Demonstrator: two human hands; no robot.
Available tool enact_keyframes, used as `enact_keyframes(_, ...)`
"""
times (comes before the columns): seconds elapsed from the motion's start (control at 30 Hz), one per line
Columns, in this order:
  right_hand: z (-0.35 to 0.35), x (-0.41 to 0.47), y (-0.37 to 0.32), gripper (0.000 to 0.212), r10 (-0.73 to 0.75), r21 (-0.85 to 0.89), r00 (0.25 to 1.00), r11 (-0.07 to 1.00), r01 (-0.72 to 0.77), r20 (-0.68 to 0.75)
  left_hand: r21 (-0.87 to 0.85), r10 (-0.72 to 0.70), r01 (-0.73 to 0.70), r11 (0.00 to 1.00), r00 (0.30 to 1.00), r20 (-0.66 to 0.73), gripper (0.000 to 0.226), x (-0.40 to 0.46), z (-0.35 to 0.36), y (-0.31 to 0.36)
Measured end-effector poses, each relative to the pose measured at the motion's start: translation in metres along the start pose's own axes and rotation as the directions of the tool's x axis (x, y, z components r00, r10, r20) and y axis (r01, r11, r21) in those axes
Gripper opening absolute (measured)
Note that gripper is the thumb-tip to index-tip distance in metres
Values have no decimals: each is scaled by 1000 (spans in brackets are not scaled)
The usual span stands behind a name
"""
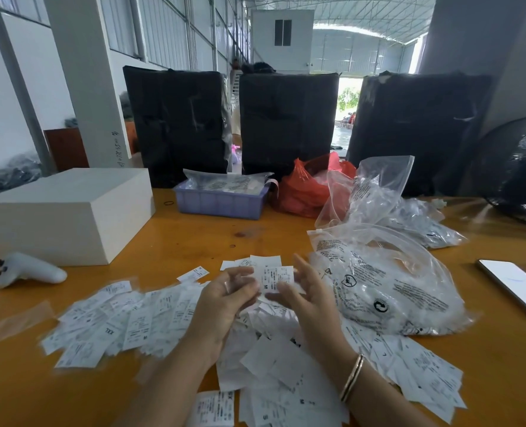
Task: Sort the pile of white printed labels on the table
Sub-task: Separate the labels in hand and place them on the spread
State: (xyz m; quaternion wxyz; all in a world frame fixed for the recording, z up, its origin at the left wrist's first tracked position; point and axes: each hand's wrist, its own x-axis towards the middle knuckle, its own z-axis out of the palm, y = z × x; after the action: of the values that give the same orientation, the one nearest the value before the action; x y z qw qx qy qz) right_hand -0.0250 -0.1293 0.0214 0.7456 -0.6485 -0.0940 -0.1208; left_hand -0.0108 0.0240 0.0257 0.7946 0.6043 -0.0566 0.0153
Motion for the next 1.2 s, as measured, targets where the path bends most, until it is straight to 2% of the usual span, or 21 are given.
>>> enact_keyframes(0.07, -1, 1, 0, 19, 58, 66, 997, 996, -61, 47, 37, 13, -13, 999, 1000, -2, 18, -1, 0, -1)
enact_keyframes(0.13, -1, 1, 0, 10, 50, 83, 996, 995, -56, 72, 78, 30, -28, 997, 999, -23, 13, -1, -1, -1)
enact_keyframes(0.27, -4, 0, -2, 11, 58, 69, 993, 995, -65, 103, 126, 53, -45, 991, 997, -59, 13, -1, -2, 0)
enact_keyframes(0.33, -4, -1, -2, 12, 58, -17, 990, 998, -56, 125, 185, 60, -52, 981, 997, -37, 12, -1, -1, 1)
enact_keyframes(0.43, 0, -2, -2, 28, 55, -146, 988, 989, -33, 147, 297, 42, -51, 954, 998, 35, 10, -3, 2, 0)
enact_keyframes(0.53, 3, -1, 0, 33, 41, -218, 994, 976, -18, 99, 361, 2, -17, 933, 999, 42, 12, -4, 3, 0)
enact_keyframes(0.63, 1, -1, -1, 20, -15, -210, 1000, 978, 18, 15, 336, -16, 21, 942, 1000, -16, 14, -2, 3, -1)
enact_keyframes(0.73, 1, -2, -1, 9, -53, -243, 999, 969, 54, 13, 301, -16, 29, 953, 999, -45, 12, -3, 5, -1)
enact_keyframes(0.9, 3, -2, 0, 18, -62, -290, 993, 953, 89, 100, 313, -17, 31, 949, 999, -47, 18, -4, 6, 1)
enact_keyframes(1.03, 2, -1, 1, 26, -75, -308, 993, 946, 99, 89, 282, -27, 40, 958, 998, -48, 19, -5, 5, 3)
enact_keyframes(1.13, 2, -3, 0, 30, -83, -312, 992, 944, 110, 98, 235, -81, 109, 966, 989, -125, 15, -2, 2, 4)
enact_keyframes(1.2, -1, -1, -4, 28, -126, -342, 991, 930, 131, 39, 264, -66, 116, 957, 979, -193, 13, 1, -1, 5)
